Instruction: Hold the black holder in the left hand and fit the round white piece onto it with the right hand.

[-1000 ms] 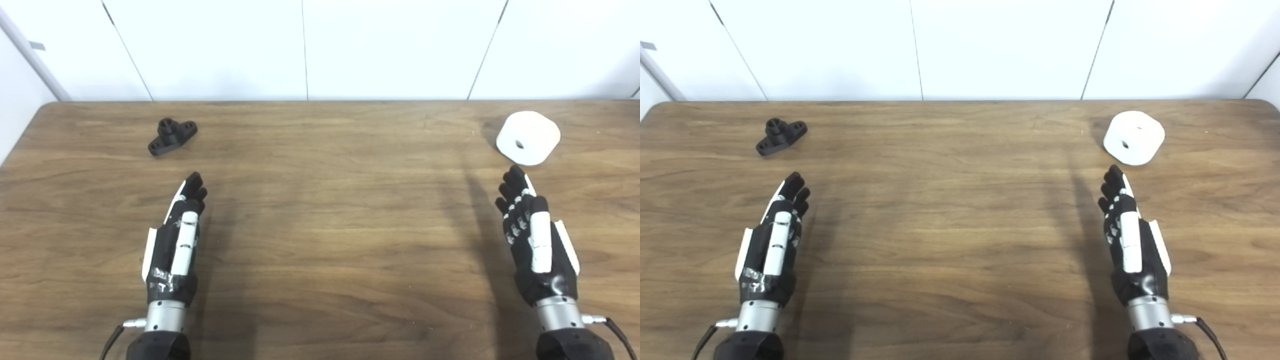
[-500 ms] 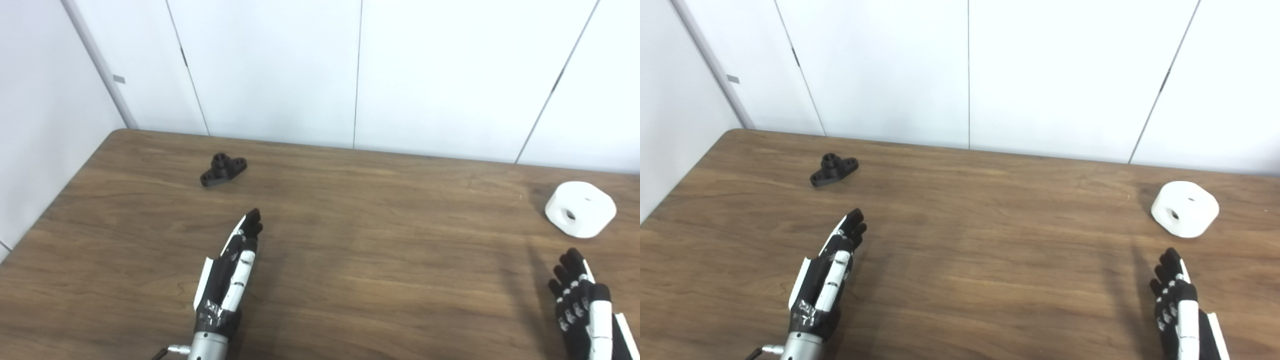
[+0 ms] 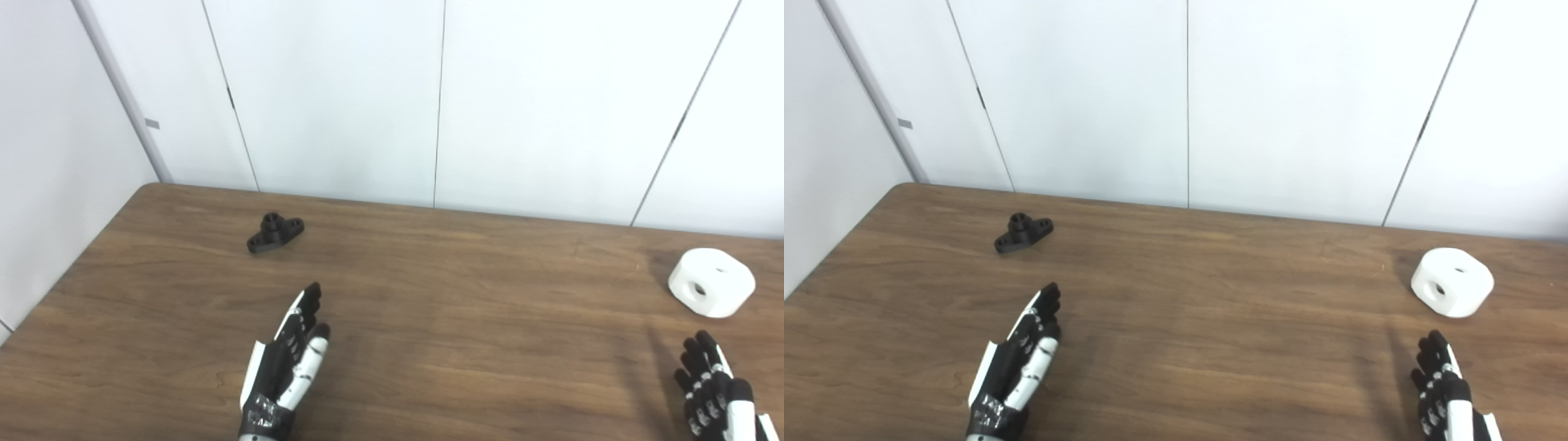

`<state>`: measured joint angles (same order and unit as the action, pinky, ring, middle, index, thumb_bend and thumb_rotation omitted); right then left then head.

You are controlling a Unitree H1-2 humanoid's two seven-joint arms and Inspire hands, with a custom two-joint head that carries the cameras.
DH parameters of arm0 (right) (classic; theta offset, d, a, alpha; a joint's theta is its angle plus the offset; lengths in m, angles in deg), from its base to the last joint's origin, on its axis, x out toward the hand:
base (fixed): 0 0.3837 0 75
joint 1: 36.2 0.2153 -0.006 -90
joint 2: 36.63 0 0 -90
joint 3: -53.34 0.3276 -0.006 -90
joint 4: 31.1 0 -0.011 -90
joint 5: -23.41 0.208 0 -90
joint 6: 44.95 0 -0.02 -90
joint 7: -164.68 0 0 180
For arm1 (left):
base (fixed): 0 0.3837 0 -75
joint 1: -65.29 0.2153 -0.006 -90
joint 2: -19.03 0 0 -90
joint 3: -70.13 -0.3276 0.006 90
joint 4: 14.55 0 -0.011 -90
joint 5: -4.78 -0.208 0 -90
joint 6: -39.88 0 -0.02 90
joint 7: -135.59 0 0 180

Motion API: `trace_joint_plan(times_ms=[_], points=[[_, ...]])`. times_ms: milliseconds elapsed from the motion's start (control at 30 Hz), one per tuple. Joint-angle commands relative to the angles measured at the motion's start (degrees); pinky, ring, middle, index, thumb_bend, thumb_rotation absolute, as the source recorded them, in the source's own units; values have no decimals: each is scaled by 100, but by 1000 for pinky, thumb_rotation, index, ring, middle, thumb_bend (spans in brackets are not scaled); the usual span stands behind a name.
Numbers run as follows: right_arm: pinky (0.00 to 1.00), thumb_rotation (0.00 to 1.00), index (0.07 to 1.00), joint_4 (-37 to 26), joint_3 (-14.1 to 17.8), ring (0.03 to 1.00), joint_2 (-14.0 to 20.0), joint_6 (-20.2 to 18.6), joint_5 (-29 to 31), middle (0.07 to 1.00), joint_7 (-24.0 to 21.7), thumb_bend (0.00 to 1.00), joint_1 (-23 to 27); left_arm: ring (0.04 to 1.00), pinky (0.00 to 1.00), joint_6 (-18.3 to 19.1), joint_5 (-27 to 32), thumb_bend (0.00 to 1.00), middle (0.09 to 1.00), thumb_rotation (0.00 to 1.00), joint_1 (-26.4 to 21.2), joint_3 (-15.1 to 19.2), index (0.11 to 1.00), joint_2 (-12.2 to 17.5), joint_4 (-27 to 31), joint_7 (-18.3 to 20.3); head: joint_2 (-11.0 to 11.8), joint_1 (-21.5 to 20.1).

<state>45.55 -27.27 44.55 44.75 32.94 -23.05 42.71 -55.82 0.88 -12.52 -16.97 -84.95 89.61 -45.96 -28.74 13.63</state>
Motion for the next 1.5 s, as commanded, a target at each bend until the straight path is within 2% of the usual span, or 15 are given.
trace_joint_plan(times_ms=[0, 67, 167, 267, 333, 400, 533, 733, 867, 967, 1167, 1267, 1467], points=[[1000, 1000, 971, -59, -5, 1000, 101, 167, 36, 990, -34, 610, -208, 957, 969, 149, -475, 528, 944, 304, 326, 22, 953, -85, 452, -200, -4, 8], [1000, 1000, 972, -40, 2, 1000, 79, 158, 51, 991, -17, 597, -189, 944, 958, 401, -829, 635, 930, 175, 232, 85, 929, -83, 683, -320, -24, -24], [1000, 1000, 969, -7, -11, 996, 74, 147, -40, 983, 22, 600, -166, 922, 890, 905, -1379, 732, 920, 127, -11, 184, 914, 61, 922, -383, -24, -46], [1000, 1000, 968, 23, -4, 990, 55, 201, -45, 979, 36, 597, -147, 920, 885, 1233, -1884, 775, 920, 152, -261, 292, 904, 237, 957, -418, -25, -63], [1000, 1000, 965, 34, -3, 978, 42, 229, -53, 972, 50, 581, -134, 937, 918, 1430, -2116, 818, 921, 165, -451, 383, 880, 362, 961, -405, -19, -80], [1000, 1000, 958, 46, -9, 976, 40, 241, -70, 966, 70, 584, -124, 985, 983, 1620, -2313, 824, 940, 178, -626, 455, 873, 512, 966, -358, -13, -67], [1000, 996, 953, 102, -10, 975, 48, 278, -86, 965, 97, 590, -112, 1000, 1000, 1854, -2614, 843, 950, 232, -957, 558, 863, 886, 859, -342, -8, -65], [1000, 998, 957, 128, -11, 974, 64, 324, -63, 963, 79, 572, -110, 1000, 1000, 2135, -3061, 889, 946, 250, -1322, 612, 842, 1235, 560, -403, -16, -55], [1000, 995, 957, 142, -8, 982, 64, 331, -21, 966, 64, 562, -100, 995, 1000, 2292, -3197, 887, 938, 277, -1535, 669, 832, 1349, 325, -419, -18, -52], [1000, 998, 956, 146, -17, 984, 73, 341, -98, 965, 87, 566, -96, 987, 1000, 2400, -3211, 882, 936, 309, -1733, 694, 832, 1479, 28, -442, -18, -52], [1000, 1000, 959, 182, -23, 989, 68, 382, -214, 967, 114, 579, -84, 991, 1000, 2332, -3085, 875, 937, 326, -2163, 744, 828, 1720, -732, -556, -16, -62], [1000, 999, 951, 157, -23, 984, 46, 378, -258, 960, 143, 581, -96, 999, 1000, 2407, -3140, 888, 946, 358, -2411, 683, 822, 1855, -1160, -602, -19, -77], [1000, 1000, 944, 161, -19, 980, 27, 394, -257, 956, 159, 579, -107, 1000, 1000, 2466, -3098, 892, 960, 351, -2879, 547, 808, 2014, -1867, -676, -28, -97]])
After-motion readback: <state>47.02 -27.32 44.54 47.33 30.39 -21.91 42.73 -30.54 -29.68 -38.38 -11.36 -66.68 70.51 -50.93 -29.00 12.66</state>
